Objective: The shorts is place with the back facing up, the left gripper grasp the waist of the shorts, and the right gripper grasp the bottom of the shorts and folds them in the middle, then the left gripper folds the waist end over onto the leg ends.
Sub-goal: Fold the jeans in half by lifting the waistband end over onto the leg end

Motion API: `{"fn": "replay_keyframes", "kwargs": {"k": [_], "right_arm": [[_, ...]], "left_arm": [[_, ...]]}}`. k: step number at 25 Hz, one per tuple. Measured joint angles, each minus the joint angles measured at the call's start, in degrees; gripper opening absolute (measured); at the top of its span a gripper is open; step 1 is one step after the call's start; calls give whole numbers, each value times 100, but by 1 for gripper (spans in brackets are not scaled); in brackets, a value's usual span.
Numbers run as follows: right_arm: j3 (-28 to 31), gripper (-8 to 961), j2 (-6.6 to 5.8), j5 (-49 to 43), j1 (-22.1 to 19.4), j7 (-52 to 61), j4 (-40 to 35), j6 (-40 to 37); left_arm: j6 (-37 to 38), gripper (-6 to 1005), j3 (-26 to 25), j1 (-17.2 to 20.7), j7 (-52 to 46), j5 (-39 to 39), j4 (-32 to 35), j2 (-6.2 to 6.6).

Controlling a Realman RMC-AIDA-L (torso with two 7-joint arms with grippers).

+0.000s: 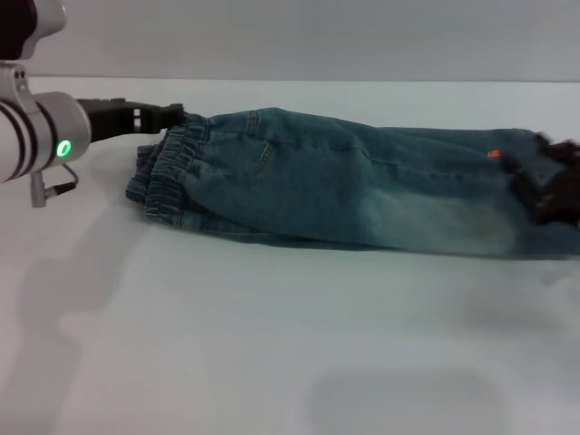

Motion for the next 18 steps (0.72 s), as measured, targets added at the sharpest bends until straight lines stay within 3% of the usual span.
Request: {"fn": "replay_keyframes", "kwargs": {"k": [7, 10, 16, 18], "right_arm": [[-167, 445, 16, 199, 684, -610, -948, -48], [-170, 244, 13, 206, 701, -652, -971, -36], [-176, 15, 2, 210, 657, -657, -979, 19], [-178, 8, 3, 211, 648, -658, -1005, 26]], "left_arm": [[-1162, 850, -532, -195, -10, 12, 65, 6], [-1329, 851, -549, -169, -9, 20, 68, 7], [-1475, 852, -630, -198, 21, 47, 321, 14], [-1502, 853, -691, -268, 41, 48, 477, 18]]}}
